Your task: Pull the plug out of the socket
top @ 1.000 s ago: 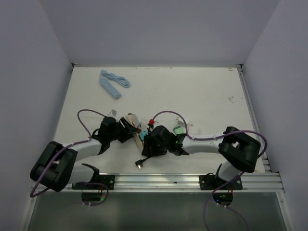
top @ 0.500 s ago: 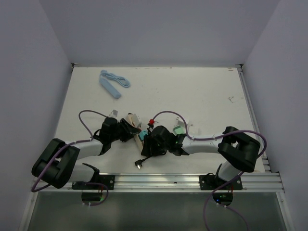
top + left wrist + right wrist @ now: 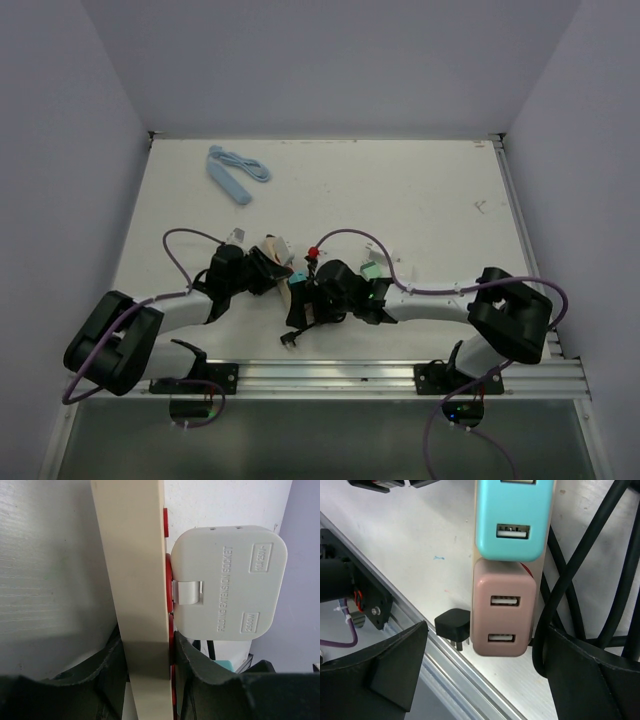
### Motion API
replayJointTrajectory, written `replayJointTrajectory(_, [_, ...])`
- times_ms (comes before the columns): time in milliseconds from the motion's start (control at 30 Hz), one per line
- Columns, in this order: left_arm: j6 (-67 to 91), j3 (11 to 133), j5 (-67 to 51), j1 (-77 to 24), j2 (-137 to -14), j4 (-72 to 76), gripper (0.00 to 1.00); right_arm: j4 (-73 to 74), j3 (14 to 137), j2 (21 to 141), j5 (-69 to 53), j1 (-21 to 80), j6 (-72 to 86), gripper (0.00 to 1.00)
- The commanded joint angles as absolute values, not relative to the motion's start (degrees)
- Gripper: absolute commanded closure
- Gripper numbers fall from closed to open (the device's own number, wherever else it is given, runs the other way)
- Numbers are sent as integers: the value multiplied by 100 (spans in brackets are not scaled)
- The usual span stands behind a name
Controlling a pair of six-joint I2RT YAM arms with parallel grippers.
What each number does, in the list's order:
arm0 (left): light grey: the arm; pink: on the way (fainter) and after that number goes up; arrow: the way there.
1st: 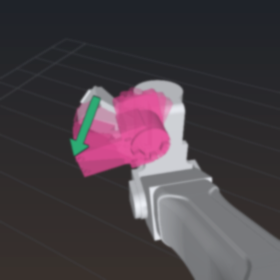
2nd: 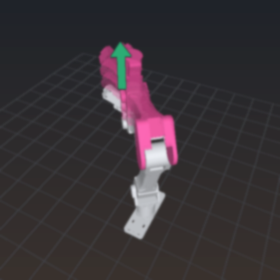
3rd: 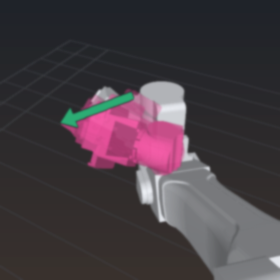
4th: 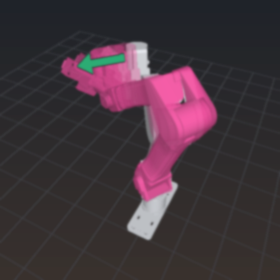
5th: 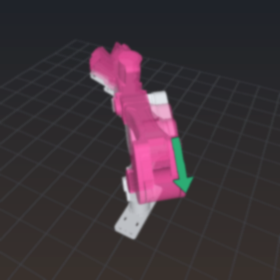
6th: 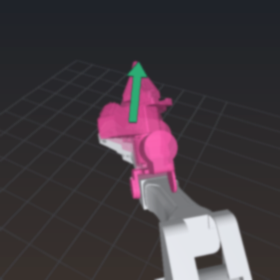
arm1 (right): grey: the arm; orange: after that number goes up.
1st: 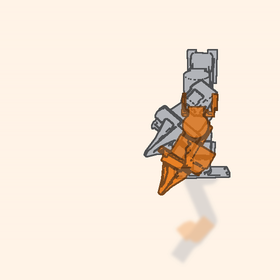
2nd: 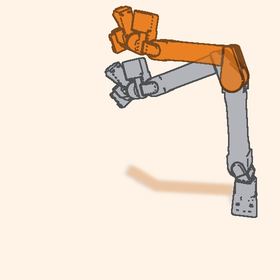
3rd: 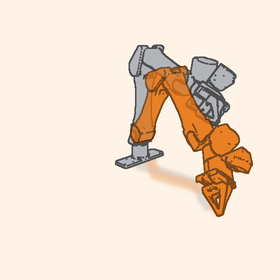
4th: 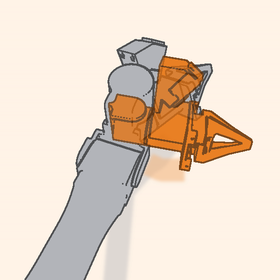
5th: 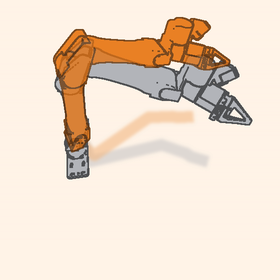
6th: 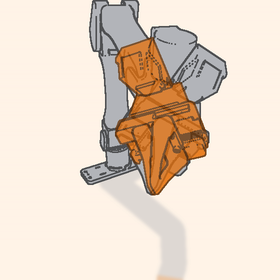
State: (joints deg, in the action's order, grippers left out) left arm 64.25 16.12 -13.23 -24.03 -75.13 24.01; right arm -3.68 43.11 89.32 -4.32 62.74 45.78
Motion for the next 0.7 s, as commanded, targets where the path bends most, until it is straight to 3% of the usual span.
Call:
replayJointTrajectory(0, [6030,1582,-1257,-2417,-7313,2180,100,-71,4579,8492,-475,6293,4430,4])
replayJointTrajectory(200, [5836,1714,-1230,-2417,-7067,1776,100,543,4816,8008,-220,6293,4298,2])
replayJointTrajectory(533, [5774,1670,-1169,-2417,-6803,1521,100,1617,5177,7427,958,6293,3929,7])
replayJointTrajectory(667, [5783,1635,-1169,-2417,-6776,1529,100,1407,5168,7497,556,6302,3964,18])
